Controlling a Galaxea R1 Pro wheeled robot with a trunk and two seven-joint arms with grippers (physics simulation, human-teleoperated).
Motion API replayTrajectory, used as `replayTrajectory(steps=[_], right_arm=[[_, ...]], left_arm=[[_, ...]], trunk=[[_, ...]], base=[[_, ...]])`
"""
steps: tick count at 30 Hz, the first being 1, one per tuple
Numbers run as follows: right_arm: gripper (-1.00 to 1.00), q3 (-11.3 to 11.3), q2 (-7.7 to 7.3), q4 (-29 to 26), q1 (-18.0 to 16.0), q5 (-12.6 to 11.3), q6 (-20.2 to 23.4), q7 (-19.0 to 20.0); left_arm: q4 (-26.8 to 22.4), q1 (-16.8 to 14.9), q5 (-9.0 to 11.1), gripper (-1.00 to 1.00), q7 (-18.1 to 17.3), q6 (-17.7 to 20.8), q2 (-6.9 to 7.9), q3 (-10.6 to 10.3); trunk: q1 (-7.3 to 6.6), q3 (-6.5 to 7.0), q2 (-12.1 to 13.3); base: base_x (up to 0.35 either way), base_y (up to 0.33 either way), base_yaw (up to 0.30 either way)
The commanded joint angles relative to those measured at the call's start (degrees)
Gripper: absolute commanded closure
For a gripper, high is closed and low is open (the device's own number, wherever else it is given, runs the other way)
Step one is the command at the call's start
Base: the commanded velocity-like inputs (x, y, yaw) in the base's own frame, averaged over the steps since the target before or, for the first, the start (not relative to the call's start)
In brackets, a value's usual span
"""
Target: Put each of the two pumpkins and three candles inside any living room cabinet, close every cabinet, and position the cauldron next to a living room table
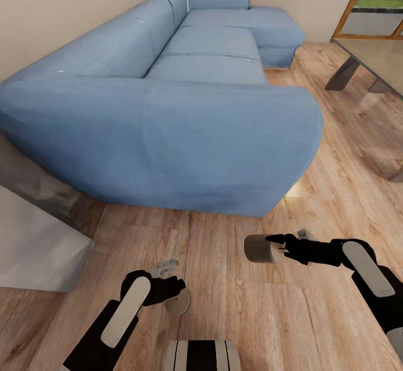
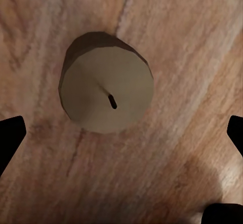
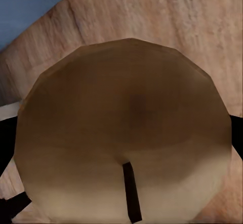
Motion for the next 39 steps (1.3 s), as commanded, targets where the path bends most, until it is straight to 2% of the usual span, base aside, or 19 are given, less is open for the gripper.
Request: replayTrajectory(steps=[1,3,6,10,20,35,39], right_arm=[[1.00,1.5,-0.03,0.0,-0.1,-0.3,0.1,0.8],[1.00,3.9,-0.04,0.9,-0.1,-0.3,0.1,5.0],[1.00,5.5,-0.10,2.9,-0.1,-0.1,0.1,12.3],[1.00,5.9,-0.14,3.7,-0.1,0.4,0.1,15.4],[1.00,5.9,-0.15,3.8,-0.1,0.8,0.0,16.3],[1.00,5.9,-0.15,3.9,-0.1,0.9,0.0,16.3],[1.00,6.0,-0.14,3.9,-0.1,0.9,0.0,16.3]], left_arm=[[0.0,0.0,0.6,-1.00,0.6,0.0,0.00,0.0],[-0.1,0.0,0.5,-1.00,0.6,0.0,0.00,0.0],[-0.1,0.0,0.5,-1.00,0.6,0.0,0.00,0.0],[0.0,0.0,0.6,-1.00,0.6,0.0,0.00,0.0],[0.0,0.0,0.4,-1.00,0.6,0.0,0.00,0.0],[-0.1,0.0,0.5,-1.00,0.6,0.0,0.03,0.1],[-0.1,0.0,0.5,-1.00,0.6,0.0,0.01,0.0]], trunk=[[-0.01,-0.04,0.0],[-0.01,-0.04,0.0],[-0.01,-0.04,0.0],[-0.01,-0.04,0.0],[-0.01,-0.04,0.0],[-0.01,-0.04,0.0],[0.09,-0.92,-0.1]], base=[[0.002,0.000,0.000],[0.001,0.000,0.000],[0.000,0.000,0.000],[0.000,0.000,0.000],[0.104,0.000,0.000],[0.008,0.000,0.000],[0.000,0.000,0.000]])
